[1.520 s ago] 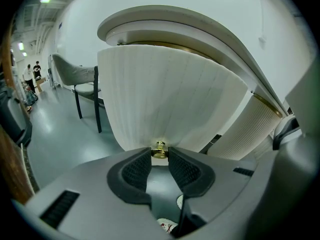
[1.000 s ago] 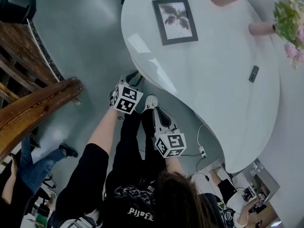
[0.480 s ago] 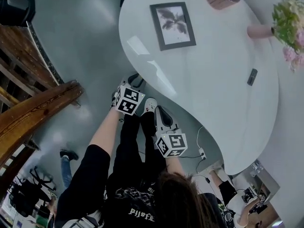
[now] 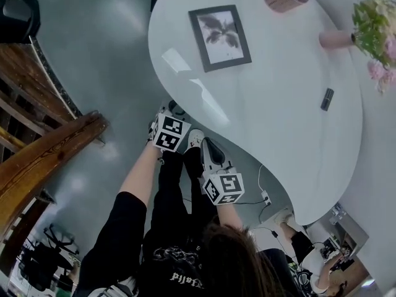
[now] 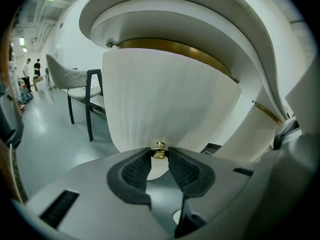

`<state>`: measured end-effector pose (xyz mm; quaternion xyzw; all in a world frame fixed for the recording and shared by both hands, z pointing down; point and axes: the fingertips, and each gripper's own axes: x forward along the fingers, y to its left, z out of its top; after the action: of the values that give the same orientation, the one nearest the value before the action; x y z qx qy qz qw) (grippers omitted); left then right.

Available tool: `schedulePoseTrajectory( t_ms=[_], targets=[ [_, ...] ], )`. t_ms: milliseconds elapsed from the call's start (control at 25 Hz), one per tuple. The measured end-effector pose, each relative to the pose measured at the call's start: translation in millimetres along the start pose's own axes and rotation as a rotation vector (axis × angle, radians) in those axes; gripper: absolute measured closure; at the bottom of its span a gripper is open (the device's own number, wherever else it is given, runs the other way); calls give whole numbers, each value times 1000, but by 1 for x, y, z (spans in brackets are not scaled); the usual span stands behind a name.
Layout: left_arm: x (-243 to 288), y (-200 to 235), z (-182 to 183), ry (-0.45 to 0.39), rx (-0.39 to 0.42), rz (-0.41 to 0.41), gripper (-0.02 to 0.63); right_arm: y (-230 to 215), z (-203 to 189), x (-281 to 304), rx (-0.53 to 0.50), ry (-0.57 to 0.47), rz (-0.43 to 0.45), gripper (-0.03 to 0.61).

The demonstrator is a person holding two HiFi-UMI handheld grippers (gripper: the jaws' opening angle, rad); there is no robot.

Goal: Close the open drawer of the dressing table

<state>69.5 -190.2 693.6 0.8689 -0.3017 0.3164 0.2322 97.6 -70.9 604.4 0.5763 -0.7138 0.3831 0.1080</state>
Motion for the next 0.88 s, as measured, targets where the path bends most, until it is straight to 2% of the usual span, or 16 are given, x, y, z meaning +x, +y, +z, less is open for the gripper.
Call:
schedulePoseTrajectory(
  t_ms=[320, 880],
  targets=[
    [9, -2, 10, -44, 1, -14, 495, -12, 17, 14, 25, -55, -29, 552],
    [25, -1, 29, -128, -12, -27, 494, -20, 21, 28, 54, -94, -59, 552]
  ],
)
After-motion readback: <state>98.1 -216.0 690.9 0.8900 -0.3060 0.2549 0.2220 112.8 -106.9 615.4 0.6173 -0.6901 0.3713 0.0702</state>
